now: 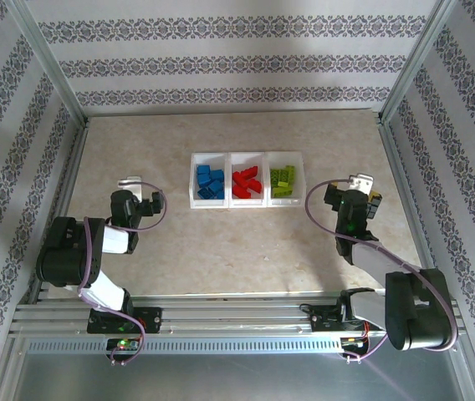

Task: Sort the legos into containers by color
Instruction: Reset both arms

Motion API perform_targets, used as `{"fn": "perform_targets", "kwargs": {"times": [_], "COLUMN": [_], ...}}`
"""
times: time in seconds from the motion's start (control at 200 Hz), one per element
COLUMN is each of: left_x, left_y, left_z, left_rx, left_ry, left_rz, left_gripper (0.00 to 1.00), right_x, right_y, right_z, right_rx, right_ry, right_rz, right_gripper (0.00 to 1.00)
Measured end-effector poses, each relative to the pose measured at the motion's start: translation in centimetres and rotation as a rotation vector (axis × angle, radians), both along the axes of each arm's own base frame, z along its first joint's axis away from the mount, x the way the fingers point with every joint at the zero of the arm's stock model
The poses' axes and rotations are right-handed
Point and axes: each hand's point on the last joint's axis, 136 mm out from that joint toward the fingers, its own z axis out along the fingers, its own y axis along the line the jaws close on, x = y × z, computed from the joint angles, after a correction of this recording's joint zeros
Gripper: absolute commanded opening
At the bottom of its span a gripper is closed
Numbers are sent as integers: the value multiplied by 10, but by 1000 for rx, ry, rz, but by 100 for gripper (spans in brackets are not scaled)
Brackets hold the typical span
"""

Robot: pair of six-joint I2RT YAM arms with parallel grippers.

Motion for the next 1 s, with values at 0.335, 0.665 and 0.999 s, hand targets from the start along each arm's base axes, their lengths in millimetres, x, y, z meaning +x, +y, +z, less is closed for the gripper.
{"fn": "perform_targets", "kwargs": {"times": [0.335, 0.665, 0.999], "left_x": [1, 2, 2], "left_y": [-6, -6, -6], "left_z": [2, 3, 3], "left_rx": [-7, -1, 0], "left_ry": [-5, -10, -12], "left_rz": [-35, -38, -39], "left_gripper": [100, 100, 100], "right_x": [19, 26, 42], "right_y": [20, 33, 60], "right_z": [-22, -31, -19], "right_rx": [24, 54, 92], "right_ry": [-28, -62, -70], "right_rz": [136, 258, 467], "right_gripper": [98, 98, 98]}}
